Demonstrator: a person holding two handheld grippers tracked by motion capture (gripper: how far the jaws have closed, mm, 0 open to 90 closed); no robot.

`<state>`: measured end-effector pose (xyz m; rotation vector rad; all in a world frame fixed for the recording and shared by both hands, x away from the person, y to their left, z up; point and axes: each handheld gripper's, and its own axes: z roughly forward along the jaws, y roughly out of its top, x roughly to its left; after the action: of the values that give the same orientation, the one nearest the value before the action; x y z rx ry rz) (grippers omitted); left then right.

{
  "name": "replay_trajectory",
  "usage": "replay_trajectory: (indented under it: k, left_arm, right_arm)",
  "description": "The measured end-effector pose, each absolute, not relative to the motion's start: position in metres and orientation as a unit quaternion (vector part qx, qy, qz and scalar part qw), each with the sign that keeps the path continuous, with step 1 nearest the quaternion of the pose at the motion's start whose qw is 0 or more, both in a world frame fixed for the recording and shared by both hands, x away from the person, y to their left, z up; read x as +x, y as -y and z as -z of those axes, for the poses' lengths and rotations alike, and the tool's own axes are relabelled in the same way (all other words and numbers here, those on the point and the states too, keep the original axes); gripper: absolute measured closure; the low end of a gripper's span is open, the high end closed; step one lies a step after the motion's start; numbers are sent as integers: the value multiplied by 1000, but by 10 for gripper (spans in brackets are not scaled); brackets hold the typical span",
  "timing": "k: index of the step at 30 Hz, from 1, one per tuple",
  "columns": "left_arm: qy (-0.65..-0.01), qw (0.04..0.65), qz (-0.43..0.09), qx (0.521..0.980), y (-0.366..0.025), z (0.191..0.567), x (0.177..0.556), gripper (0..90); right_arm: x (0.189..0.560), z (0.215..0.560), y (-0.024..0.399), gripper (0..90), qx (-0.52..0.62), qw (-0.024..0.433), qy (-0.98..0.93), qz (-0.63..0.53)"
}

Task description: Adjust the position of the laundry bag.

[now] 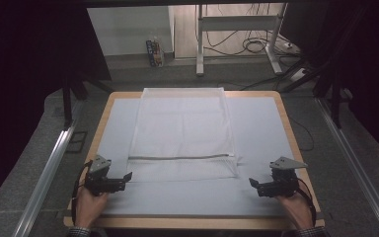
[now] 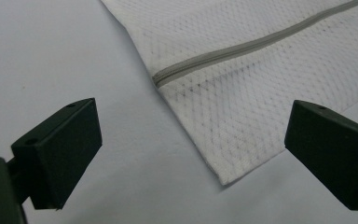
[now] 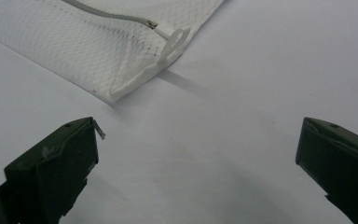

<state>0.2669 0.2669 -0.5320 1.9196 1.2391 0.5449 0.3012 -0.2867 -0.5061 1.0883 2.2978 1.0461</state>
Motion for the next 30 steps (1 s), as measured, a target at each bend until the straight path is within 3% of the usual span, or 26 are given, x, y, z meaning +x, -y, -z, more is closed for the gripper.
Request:
replay_trajectory:
  k: [30]
  left_arm:
    - [-503,384,-206,746,-265,528,269,51]
  right_arm:
    - [306,507,279,0,378,194,-826,-371]
